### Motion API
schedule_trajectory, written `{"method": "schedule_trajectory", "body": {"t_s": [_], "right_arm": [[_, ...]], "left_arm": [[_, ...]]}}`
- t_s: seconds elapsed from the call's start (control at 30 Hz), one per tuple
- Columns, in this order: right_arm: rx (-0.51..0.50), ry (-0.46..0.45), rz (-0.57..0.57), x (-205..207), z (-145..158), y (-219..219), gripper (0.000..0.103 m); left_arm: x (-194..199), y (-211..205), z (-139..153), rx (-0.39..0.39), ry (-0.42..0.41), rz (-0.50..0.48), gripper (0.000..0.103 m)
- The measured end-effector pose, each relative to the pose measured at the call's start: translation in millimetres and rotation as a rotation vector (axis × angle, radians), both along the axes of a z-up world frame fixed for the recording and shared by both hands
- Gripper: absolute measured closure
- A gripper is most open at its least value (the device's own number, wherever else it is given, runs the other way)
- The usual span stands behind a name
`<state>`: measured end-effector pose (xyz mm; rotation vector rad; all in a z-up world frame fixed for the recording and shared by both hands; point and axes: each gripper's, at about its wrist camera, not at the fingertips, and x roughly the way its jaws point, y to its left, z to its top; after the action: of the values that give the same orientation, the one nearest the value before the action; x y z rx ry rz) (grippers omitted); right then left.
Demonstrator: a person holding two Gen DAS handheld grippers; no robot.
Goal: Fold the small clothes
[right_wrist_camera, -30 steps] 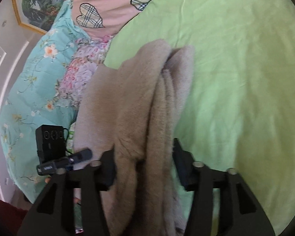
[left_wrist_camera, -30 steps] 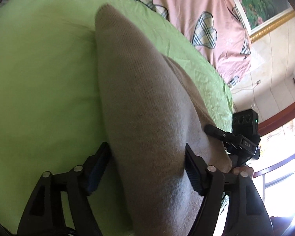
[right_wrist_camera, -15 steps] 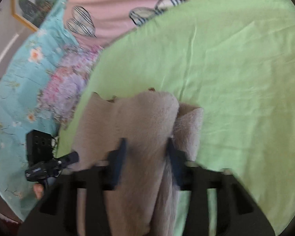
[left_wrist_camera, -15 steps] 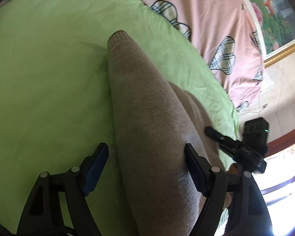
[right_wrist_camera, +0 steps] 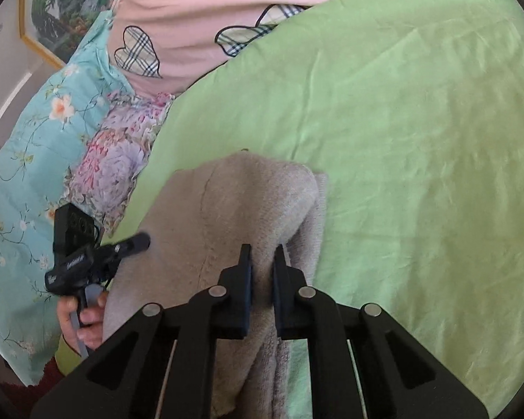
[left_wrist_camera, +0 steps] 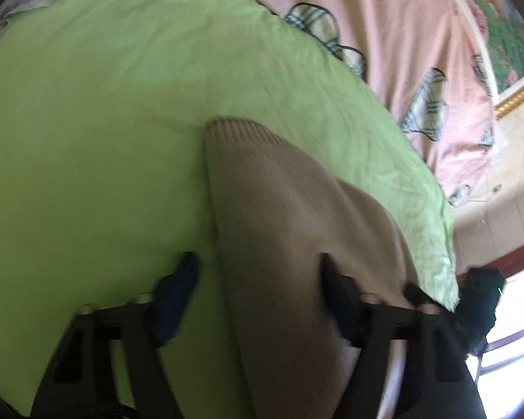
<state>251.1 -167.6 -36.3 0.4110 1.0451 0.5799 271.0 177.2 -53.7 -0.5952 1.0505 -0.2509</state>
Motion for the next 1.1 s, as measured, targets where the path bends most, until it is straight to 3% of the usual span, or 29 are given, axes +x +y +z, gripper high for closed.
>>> {"method": "schedule_trajectory", "body": {"t_s": [0.07,0.17,0.2,0.23,0.33,0.43,0.57,0.63,0.7,0.87,0.97,1.1], "right_arm": [[-0.016,-0.006,-0.004,-1.9,0.4,-1.5,0.092],[-0.044,0.003,-0.005,1.7,-7.6,-3.1,0.092],[-0.071,-0.006,-0.004,3.7,-9.3,-0.8,0.092],[-0.087,-0.009,-0.007,5.4,-10.8,-0.2,0.092],[-0.07,0.01,-0.012,6.3,-9.8,-1.4,0.091],[-0.032,0.001,-0.036,-5.8,7.5,-10.9,0.087],[0.017,-0.026,-0.068,-31.2,26.2,-27.1,0.085],[0.037,-0.029,-0.069,-45.0,30.6,-31.3,0.079],[0.034,-0.03,-0.061,-59.3,32.7,-31.3,0.063],[0.069,-0.027,-0.043,-88.2,34.0,-31.5,0.062],[0.081,-0.034,-0.033,-107.9,33.8,-35.6,0.062],[0.085,-0.043,0.007,-135.7,30.9,-39.6,0.062]], "left_arm": [[12.5,-0.2,-1.6,-0.012,-0.009,-0.015,0.087],[30.0,-7.8,0.7,0.145,-0.034,-0.003,0.097],[35.9,-11.3,-0.1,0.233,-0.035,0.005,0.097],[39.4,-11.9,-1.7,0.267,-0.035,0.006,0.097],[37.9,-11.9,6.0,0.273,-0.039,0.007,0.097],[10.5,-18.5,29.1,0.308,-0.085,-0.002,0.096],[-41.0,-25.1,47.2,0.257,-0.138,-0.025,0.09],[-68.1,-33.1,53.6,0.245,-0.154,-0.036,0.09],[-90.0,-38.1,57.6,0.232,-0.157,-0.035,0.089],[-143.8,-42.6,62.2,0.185,-0.175,-0.038,0.08],[-187.0,-45.0,60.3,0.201,-0.191,-0.069,0.069],[-248.3,-54.0,50.5,0.254,-0.207,-0.07,0.067]]}}
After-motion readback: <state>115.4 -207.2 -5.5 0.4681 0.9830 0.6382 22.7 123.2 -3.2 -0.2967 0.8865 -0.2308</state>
